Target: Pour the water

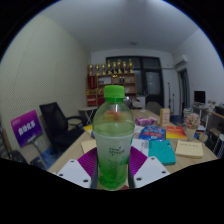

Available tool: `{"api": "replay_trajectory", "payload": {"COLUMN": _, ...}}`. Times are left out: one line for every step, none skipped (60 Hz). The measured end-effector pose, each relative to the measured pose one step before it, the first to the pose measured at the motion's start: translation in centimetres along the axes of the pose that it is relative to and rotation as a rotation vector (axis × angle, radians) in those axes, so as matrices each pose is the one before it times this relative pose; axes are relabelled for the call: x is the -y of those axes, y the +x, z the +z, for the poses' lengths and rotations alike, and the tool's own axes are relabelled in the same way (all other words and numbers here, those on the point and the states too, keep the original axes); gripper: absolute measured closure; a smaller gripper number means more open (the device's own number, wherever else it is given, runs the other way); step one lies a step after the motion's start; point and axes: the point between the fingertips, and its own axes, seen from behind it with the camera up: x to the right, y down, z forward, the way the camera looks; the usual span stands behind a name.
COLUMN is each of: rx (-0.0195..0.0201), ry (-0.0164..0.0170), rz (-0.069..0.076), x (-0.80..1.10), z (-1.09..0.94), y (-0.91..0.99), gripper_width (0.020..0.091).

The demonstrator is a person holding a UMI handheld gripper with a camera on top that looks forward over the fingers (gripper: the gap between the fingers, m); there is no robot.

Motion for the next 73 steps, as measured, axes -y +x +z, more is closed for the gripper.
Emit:
{"api": "replay_trajectory", "payload": {"rx": 0.01103, "ry": -0.01137, "rz": -0.0132, "x": -0.466, "z": 0.254, "y": -0.271, "gripper_width": 0.0684}}
{"api": "replay_trajectory", "payload": {"rx": 0.00868, "ry": -0.01511, "rz": -0.0131, "x": -0.585, "z": 0.208, "y": -0.46, "gripper_width": 0.0682}}
{"api": "replay_trajectory", "payload": {"rx": 0.00431, "ry": -0.01744, "rz": -0.0112, "x": -0.664, "z": 0.168, "y": -0.26, "gripper_width": 0.0682}}
{"api": "replay_trajectory", "payload": {"rx": 0.00307, "ry": -0.02202, "rz": -0.0072, "x": -1.038, "z": 0.084, "y": 0.822, "gripper_width": 0.0677}}
{"api": "replay_trajectory", "payload": {"rx": -0.00249, "ry": -0.0173, "rz": -0.0045, "x": -0.681, "z": 0.149, "y": -0.145, "gripper_width": 0.0675}}
{"api": "replay_trajectory", "payload": {"rx": -0.0009, "ry": -0.01394, "rz": -0.0028, "x": -0.611, "z": 0.116, "y": -0.181, "gripper_width": 0.0677}}
{"api": "replay_trajectory", "payload": {"rx": 0.00346, "ry": -0.00907, "rz": -0.0006, "x": -0.534, "z": 0.131, "y": -0.251, "gripper_width": 0.0675}}
{"api": "replay_trajectory", "payload": {"rx": 0.01351, "ry": -0.00072, "rz": 0.0007, "x": -1.654, "z": 1.329, "y": 1.786, "gripper_width": 0.067}}
{"api": "replay_trajectory", "payload": {"rx": -0.00169, "ry": -0.01433, "rz": -0.0021, "x": -0.569, "z": -0.521, "y": -0.579, "gripper_width": 0.0666}}
{"api": "replay_trajectory", "payload": {"rx": -0.00522, "ry": 0.04341, "rz": -0.0013, "x": 0.625, "z": -0.463, "y": -0.815, "gripper_width": 0.0662}}
{"api": "replay_trajectory", "payload": {"rx": -0.00662, "ry": 0.0087, "rz": 0.0029, "x": 0.076, "z": -0.26, "y": -0.387, "gripper_width": 0.0645}}
{"api": "replay_trajectory", "payload": {"rx": -0.00063, "ry": -0.00967, "rz": 0.0013, "x": 0.088, "z": 0.143, "y": 0.568, "gripper_width": 0.0668}}
{"api": "replay_trajectory", "payload": {"rx": -0.00256, "ry": 0.00935, "rz": 0.0046, "x": 0.031, "z": -0.473, "y": -0.89, "gripper_width": 0.0671}}
{"api": "replay_trajectory", "payload": {"rx": 0.00058, "ry": -0.00824, "rz": 0.0029, "x": -0.12, "z": -0.13, "y": -0.112, "gripper_width": 0.0672}}
{"api": "replay_trajectory", "payload": {"rx": -0.00031, "ry": -0.00227, "rz": 0.001, "x": 0.043, "z": -0.067, "y": -0.089, "gripper_width": 0.0671}}
{"api": "replay_trajectory", "payload": {"rx": -0.00003, "ry": -0.00199, "rz": 0.0005, "x": 0.018, "z": -0.06, "y": -0.116, "gripper_width": 0.0673}}
{"api": "replay_trajectory", "payload": {"rx": 0.00323, "ry": -0.00014, "rz": -0.0017, "x": 0.527, "z": 0.335, "y": 1.022, "gripper_width": 0.0671}}
{"api": "replay_trajectory", "payload": {"rx": -0.00134, "ry": 0.00359, "rz": 0.0026, "x": -0.641, "z": -0.14, "y": -0.21, "gripper_width": 0.0673}}
{"api": "replay_trajectory", "payload": {"rx": -0.00131, "ry": -0.00002, "rz": 0.0012, "x": -0.069, "z": -0.008, "y": 0.0, "gripper_width": 0.0673}}
{"api": "replay_trajectory", "payload": {"rx": -0.00112, "ry": 0.00125, "rz": 0.0008, "x": 0.005, "z": 0.013, "y": -0.025, "gripper_width": 0.0673}}
{"api": "replay_trajectory", "payload": {"rx": -0.00129, "ry": -0.00171, "rz": -0.0001, "x": -0.026, "z": 0.016, "y": -0.022, "gripper_width": 0.0674}}
{"api": "replay_trajectory", "payload": {"rx": -0.00045, "ry": -0.00223, "rz": -0.0005, "x": -0.01, "z": 0.003, "y": -0.018, "gripper_width": 0.0648}}
{"api": "replay_trajectory", "payload": {"rx": -0.00244, "ry": -0.00485, "rz": 0.0003, "x": -0.035, "z": -0.015, "y": 0.029, "gripper_width": 0.0624}}
{"api": "replay_trajectory", "payload": {"rx": -0.00146, "ry": -0.0075, "rz": 0.0009, "x": -0.027, "z": -0.029, "y": 0.013, "gripper_width": 0.0611}}
{"api": "replay_trajectory", "payload": {"rx": -0.00072, "ry": -0.01316, "rz": 0.0016, "x": 0.197, "z": -0.054, "y": -0.06, "gripper_width": 0.0589}}
{"api": "replay_trajectory", "payload": {"rx": -0.00041, "ry": -0.01374, "rz": 0.0039, "x": -0.126, "z": -0.094, "y": -0.021, "gripper_width": 0.0566}}
{"api": "replay_trajectory", "payload": {"rx": -0.00288, "ry": -0.01489, "rz": 0.0039, "x": -0.017, "z": -0.294, "y": -0.157, "gripper_width": 0.0549}}
{"api": "replay_trajectory", "payload": {"rx": -0.00479, "ry": -0.01656, "rz": 0.0051, "x": -0.149, "z": -0.163, "y": 0.094, "gripper_width": 0.0529}}
{"api": "replay_trajectory", "payload": {"rx": -0.00894, "ry": -0.01648, "rz": 0.0052, "x": -0.18, "z": -0.163, "y": 0.158, "gripper_width": 0.0486}}
{"api": "replay_trajectory", "payload": {"rx": -0.00922, "ry": -0.01577, "rz": 0.0038, "x": -0.187, "z": -0.241, "y": 0.195, "gripper_width": 0.0438}}
{"api": "replay_trajectory", "payload": {"rx": -0.00572, "ry": -0.01191, "rz": 0.0031, "x": -0.149, "z": -0.238, "y": 0.145, "gripper_width": 0.0391}}
{"api": "replay_trajectory", "payload": {"rx": -0.00551, "ry": -0.00512, "rz": 0.0016, "x": -0.037, "z": -0.332, "y": 0.096, "gripper_width": 0.0344}}
{"api": "replay_trajectory", "payload": {"rx": -0.00074, "ry": -0.00081, "rz": 0.0006, "x": 0.141, "z": -0.095, "y": 0.406, "gripper_width": 0.0297}}
{"api": "replay_trajectory", "payload": {"rx": 0.00027, "ry": 0.00614, "rz": 0.0005, "x": 0.089, "z": -0.048, "y": 0.086, "gripper_width": 0.025}}
{"api": "replay_trajectory", "payload": {"rx": -0.00296, "ry": 0.00391, "rz": 0.0039, "x": 0.056, "z": -0.982, "y": -0.29, "gripper_width": 0.0254}}
{"api": "replay_trajectory", "payload": {"rx": -0.00251, "ry": 0.0014, "rz": 0.0043, "x": 0.048, "z": -0.41, "y": 0.071, "gripper_width": 0.0259}}
{"api": "replay_trajectory", "payload": {"rx": 0.00224, "ry": -0.00477, "rz": 0.0053, "x": -0.065, "z": -0.43, "y": -0.043, "gripper_width": 0.0263}}
{"api": "replay_trajectory", "payload": {"rx": 0.00358, "ry": -0.00977, "rz": 0.0063, "x": -0.179, "z": -0.512, "y": -0.098, "gripper_width": 0.0266}}
{"api": "replay_trajectory", "payload": {"rx": 0.00261, "ry": -0.0098, "rz": 0.0079, "x": -0.189, "z": -0.541, "y": -0.068, "gripper_width": 0.027}}
{"api": "replay_trajectory", "payload": {"rx": 0.00286, "ry": -0.00768, "rz": 0.009, "x": -0.148, "z": -0.576, "y": -0.136, "gripper_width": 0.0268}}
{"api": "replay_trajectory", "payload": {"rx": 0.00234, "ry": -0.0054, "rz": 0.0092, "x": -0.105, "z": -0.643, "y": -0.167, "gripper_width": 0.0268}}
{"api": "replay_trajectory", "payload": {"rx": 0.00197, "ry": -0.00276, "rz": 0.008, "x": 0.013, "z": -0.239, "y": 0.039, "gripper_width": 0.0269}}
{"api": "replay_trajectory", "payload": {"rx": -0.00056, "ry": -0.00513, "rz": 0.0078, "x": -0.159, "z": -1.44, "y": -0.608, "gripper_width": 0.027}}
{"api": "replay_trajectory", "payload": {"rx": -0.00023, "ry": -0.00594, "rz": 0.0076, "x": -0.125, "z": -0.799, "y": -0.208, "gripper_width": 0.027}}
{"api": "replay_trajectory", "payload": {"rx": -0.00148, "ry": -0.00604, "rz": 0.0068, "x": -0.116, "z": -0.823, "y": -0.222, "gripper_width": 0.0269}}
{"api": "replay_trajectory", "payload": {"rx": -0.00124, "ry": -0.00513, "rz": 0.0057, "x": -0.088, "z": -0.86, "y": -0.186, "gripper_width": 0.027}}
{"api": "replay_trajectory", "payload": {"rx": -0.00156, "ry": -0.00372, "rz": 0.0045, "x": -0.082, "z": -0.955, "y": -0.242, "gripper_width": 0.0269}}
{"api": "replay_trajectory", "payload": {"rx": 0.00053, "ry": -0.00229, "rz": 0.0045, "x": -0.008, "z": -0.318, "y": 0.171, "gripper_width": 0.0267}}
{"api": "replay_trajectory", "payload": {"rx": -0.00542, "ry": -0.00146, "rz": 0.0048, "x": -0.109, "z": -1.565, "y": -0.624, "gripper_width": 0.0268}}
{"api": "replay_trajectory", "payload": {"rx": -0.00156, "ry": -0.00114, "rz": 0.0069, "x": 0.022, "z": -0.331, "y": 0.184, "gripper_width": 0.0267}}
{"api": "replay_trajectory", "payload": {"rx": -0.00427, "ry": -0.00271, "rz": 0.0069, "x": -0.059, "z": -0.954, "y": -0.225, "gripper_width": 0.027}}
{"api": "replay_trajectory", "payload": {"rx": -0.00345, "ry": -0.00335, "rz": 0.0058, "x": -0.082, "z": -1.001, "y": -0.268, "gripper_width": 0.0271}}
{"api": "replay_trajectory", "payload": {"rx": -0.00223, "ry": -0.0041, "rz": 0.0041, "x": -0.142, "z": -0.495, "y": -0.137, "gripper_width": 0.0269}}
{"api": "replay_trajectory", "payload": {"rx": -0.0055, "ry": -0.00532, "rz": 0.0032, "x": -0.239, "z": -1.692, "y": -0.68, "gripper_width": 0.0271}}
{"api": "replay_trajectory", "payload": {"rx": -0.00267, "ry": -0.00511, "rz": 0.0009, "x": -0.156, "z": -1.092, "y": -0.348, "gripper_width": 0.0271}}
{"api": "replay_trajectory", "payload": {"rx": -0.00324, "ry": -0.00506, "rz": -0.0016, "x": -0.126, "z": -1.059, "y": -0.323, "gripper_width": 0.027}}
{"api": "replay_trajectory", "payload": {"rx": -0.00436, "ry": -0.00461, "rz": -0.0033, "x": -0.121, "z": -1.08, "y": -0.299, "gripper_width": 0.0271}}
{"api": "replay_trajectory", "payload": {"rx": -0.00594, "ry": -0.00256, "rz": -0.0049, "x": -0.09, "z": -1.055, "y": -0.306, "gripper_width": 0.0267}}
{"api": "replay_trajectory", "payload": {"rx": -0.00681, "ry": -0.00103, "rz": -0.0056, "x": -0.062, "z": -1.029, "y": -0.289, "gripper_width": 0.0266}}
{"api": "replay_trajectory", "payload": {"rx": -0.00776, "ry": -0.00091, "rz": -0.0063, "x": -0.054, "z": -0.987, "y": -0.254, "gripper_width": 0.0268}}
{"api": "replay_trajectory", "payload": {"rx": -0.00541, "ry": -0.00089, "rz": -0.009, "x": 0.05, "z": -0.051, "y": 0.124, "gripper_width": 0.0269}}
{"api": "replay_trajectory", "payload": {"rx": -0.00993, "ry": -0.00138, "rz": -0.0082, "x": -0.147, "z": -1.493, "y": -0.536, "gripper_width": 0.0269}}
{"api": "replay_trajectory", "payload": {"rx": -0.00844, "ry": -0.00195, "rz": -0.0081, "x": -0.059, "z": -1.041, "y": -0.257, "gripper_width": 0.027}}
{"api": "replay_trajectory", "payload": {"rx": -0.00893, "ry": -0.00324, "rz": -0.0072, "x": -0.083, "z": -0.99, "y": -0.26, "gripper_width": 0.027}}
{"api": "replay_trajectory", "payload": {"rx": -0.00919, "ry": -0.00355, "rz": -0.0069, "x": -0.085, "z": -1.007, "y": -0.226, "gripper_width": 0.0269}}
{"api": "replay_trajectory", "payload": {"rx": -0.00862, "ry": -0.00338, "rz": -0.0061, "x": -0.078, "z": -1.003, "y": -0.246, "gripper_width": 0.0271}}
{"api": "replay_trajectory", "payload": {"rx": -0.00876, "ry": -0.00228, "rz": -0.0044, "x": -0.036, "z": -1.001, "y": -0.259, "gripper_width": 0.027}}
{"api": "replay_trajectory", "payload": {"rx": -0.0085, "ry": -0.00149, "rz": -0.0024, "x": -0.05, "z": -0.992, "y": -0.274, "gripper_width": 0.027}}
{"api": "replay_trajectory", "payload": {"rx": -0.00602, "ry": -0.00101, "rz": -0.0014, "x": 0.021, "z": -0.393, "y": 0.031, "gripper_width": 0.0272}}
{"api": "replay_trajectory", "payload": {"rx": -0.00778, "ry": -0.00077, "rz": 0.0004, "x": -0.011, "z": -1.253, "y": -0.497, "gripper_width": 0.0272}}
{"api": "replay_trajectory", "payload": {"rx": -0.00497, "ry": 0.00022, "rz": 0.0011, "x": 0.014, "z": -1.042, "y": -0.326, "gripper_width": 0.0271}}
{"api": "replay_trajectory", "payload": {"rx": -0.00379, "ry": 0.00103, "rz": 0.0021, "x": 0.02, "z": -1.018, "y": -0.373, "gripper_width": 0.0272}}
{"api": "replay_trajectory", "payload": {"rx": -0.0022, "ry": 0.002, "rz": 0.0025, "x": 0.056, "z": -1.001, "y": -0.398, "gripper_width": 0.0272}}
